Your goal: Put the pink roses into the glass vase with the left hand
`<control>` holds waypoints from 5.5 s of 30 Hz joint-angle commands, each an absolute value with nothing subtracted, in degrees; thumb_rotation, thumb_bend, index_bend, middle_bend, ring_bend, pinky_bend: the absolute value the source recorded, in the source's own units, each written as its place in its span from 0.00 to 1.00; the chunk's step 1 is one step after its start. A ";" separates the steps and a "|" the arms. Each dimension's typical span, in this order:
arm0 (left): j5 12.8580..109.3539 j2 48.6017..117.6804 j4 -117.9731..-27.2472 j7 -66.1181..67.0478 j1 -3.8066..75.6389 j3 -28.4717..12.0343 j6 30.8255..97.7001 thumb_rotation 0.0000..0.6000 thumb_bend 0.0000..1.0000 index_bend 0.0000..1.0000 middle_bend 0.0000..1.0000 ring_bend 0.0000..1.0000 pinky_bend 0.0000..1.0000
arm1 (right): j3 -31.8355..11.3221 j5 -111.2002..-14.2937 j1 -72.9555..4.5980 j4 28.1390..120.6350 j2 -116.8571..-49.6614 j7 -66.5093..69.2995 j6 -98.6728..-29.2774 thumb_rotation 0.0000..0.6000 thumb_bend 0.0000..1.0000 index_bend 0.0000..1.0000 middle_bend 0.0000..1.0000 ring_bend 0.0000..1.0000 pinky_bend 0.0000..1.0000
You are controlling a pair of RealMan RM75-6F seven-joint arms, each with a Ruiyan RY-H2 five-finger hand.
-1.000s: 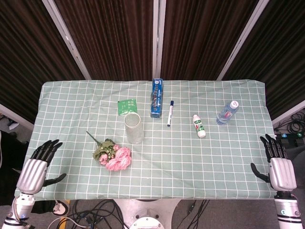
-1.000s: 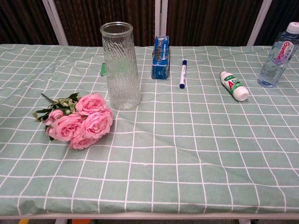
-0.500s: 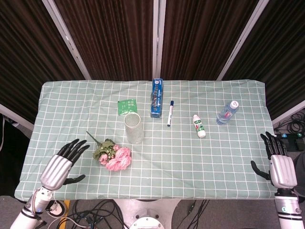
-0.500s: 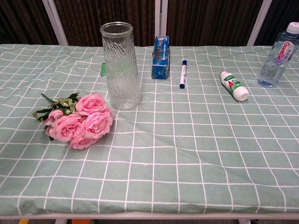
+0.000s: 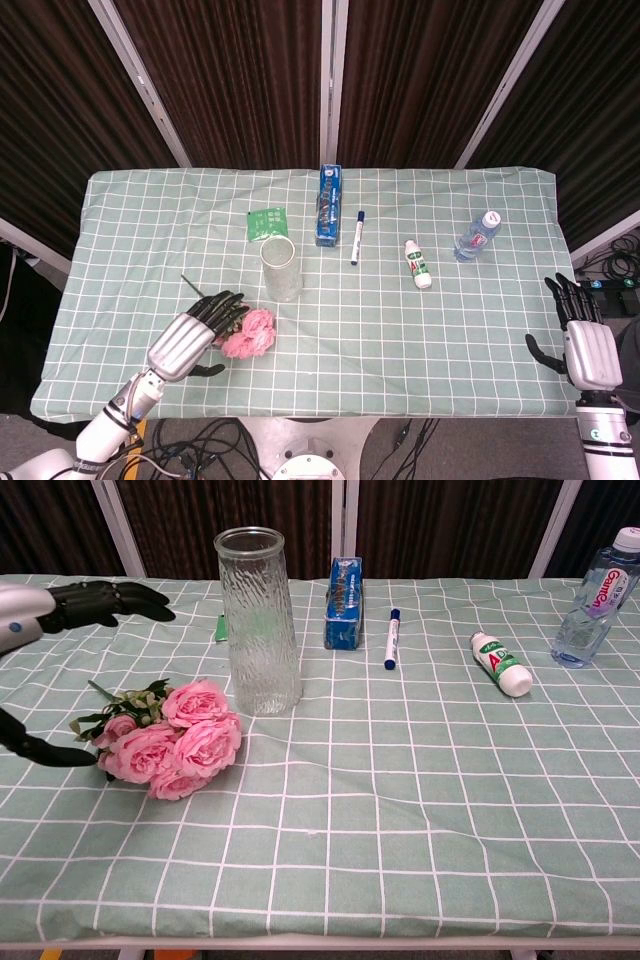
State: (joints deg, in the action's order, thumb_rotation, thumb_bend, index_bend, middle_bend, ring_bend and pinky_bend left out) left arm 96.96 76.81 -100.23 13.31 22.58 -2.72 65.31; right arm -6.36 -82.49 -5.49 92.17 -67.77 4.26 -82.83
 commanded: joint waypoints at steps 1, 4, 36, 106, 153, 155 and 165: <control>93.09 78.95 -99.36 17.09 25.41 -4.14 61.29 1.00 0.00 0.09 0.00 0.00 0.14 | -6.21 -82.22 -5.65 91.69 -67.88 4.50 -82.27 1.00 0.22 0.00 0.00 0.00 0.00; 90.89 79.97 -97.38 19.70 26.86 -4.04 58.45 1.00 0.00 0.08 0.00 0.00 0.13 | -6.12 -81.87 -5.71 91.29 -67.87 4.52 -81.86 1.00 0.22 0.00 0.00 0.00 0.00; 83.75 85.67 -89.14 20.56 36.44 -3.22 49.58 1.00 0.00 0.05 0.00 0.00 0.12 | -6.01 -80.49 -5.85 90.34 -67.85 5.14 -80.82 1.00 0.22 0.00 0.00 0.00 0.00; 88.37 74.74 -89.19 16.69 27.48 -10.26 86.14 1.00 0.25 0.63 0.68 0.70 0.34 | -6.26 -81.73 -4.93 92.41 -66.93 4.64 -83.57 1.00 0.22 0.00 0.00 0.00 0.00; 69.92 72.29 -114.98 8.58 47.79 -37.28 81.92 1.00 0.26 0.65 0.70 0.75 0.36 | -5.15 -80.59 -3.73 85.74 -70.85 9.53 -82.07 1.00 0.22 0.00 0.00 0.00 0.00; 68.30 72.20 -116.78 6.92 47.84 -37.14 80.77 1.00 0.26 0.65 0.70 0.75 0.36 | -5.12 -80.67 -3.79 85.69 -70.97 9.51 -81.93 1.00 0.22 0.00 0.00 0.00 0.00; 62.44 73.21 -116.96 0.09 49.12 -37.05 76.68 1.00 0.26 0.65 0.70 0.75 0.36 | -5.03 -80.41 -3.76 85.01 -70.94 10.12 -81.22 1.00 0.22 0.00 0.00 0.00 0.00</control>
